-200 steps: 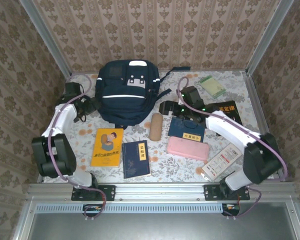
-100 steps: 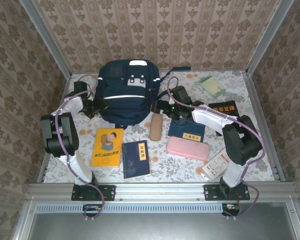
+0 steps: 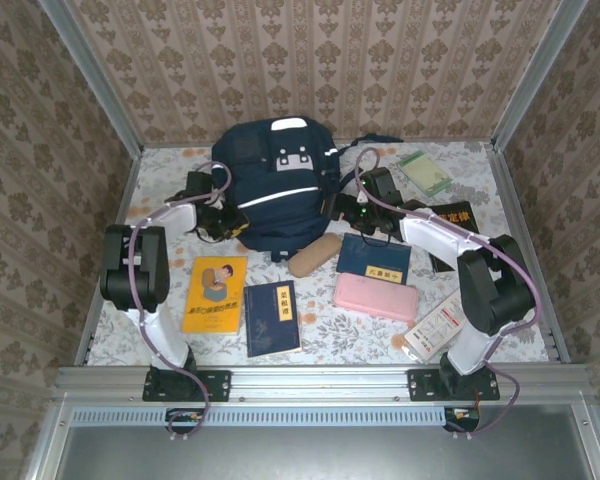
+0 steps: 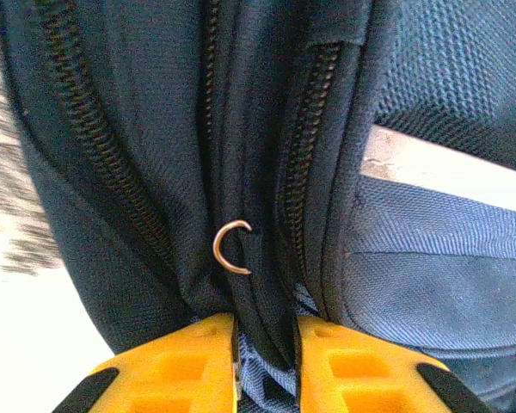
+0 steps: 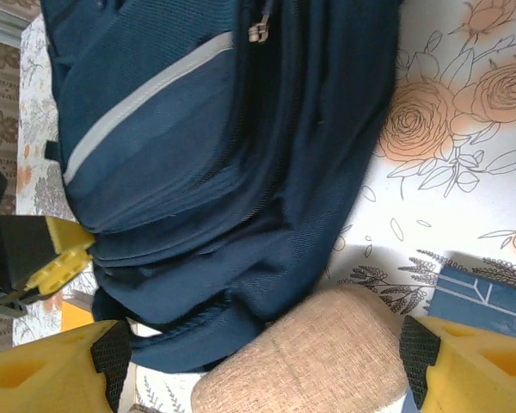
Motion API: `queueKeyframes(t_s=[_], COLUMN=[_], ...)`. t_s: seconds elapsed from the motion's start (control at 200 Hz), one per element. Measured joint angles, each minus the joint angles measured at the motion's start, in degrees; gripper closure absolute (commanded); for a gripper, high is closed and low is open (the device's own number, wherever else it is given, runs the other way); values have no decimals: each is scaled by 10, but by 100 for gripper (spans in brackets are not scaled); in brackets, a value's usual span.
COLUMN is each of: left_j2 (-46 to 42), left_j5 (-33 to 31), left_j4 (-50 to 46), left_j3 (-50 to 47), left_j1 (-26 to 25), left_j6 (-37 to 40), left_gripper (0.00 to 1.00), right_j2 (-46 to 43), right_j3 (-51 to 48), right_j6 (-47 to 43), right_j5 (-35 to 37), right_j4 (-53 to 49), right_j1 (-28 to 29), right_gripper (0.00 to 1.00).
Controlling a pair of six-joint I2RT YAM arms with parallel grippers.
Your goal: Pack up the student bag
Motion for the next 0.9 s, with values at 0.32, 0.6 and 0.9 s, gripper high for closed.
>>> queueKeyframes(t_s=[0.32, 0.6, 0.9], left_j2=[2, -5, -172], left_j5=[22, 25, -72], left_j4=[59, 120, -13], left_j3=[-2, -5, 21], left_j1=[-119, -212, -172], left_j6=[-96, -127, -22], left_gripper=[72, 34, 24], right_j2=[-27, -33, -14], right_j3=[-4, -5, 38], right_j6=[16, 76, 168], right_j5=[8, 23, 26], right_j4=[-32, -67, -92], right_j1=[-30, -37, -27], right_gripper=[9, 23, 49])
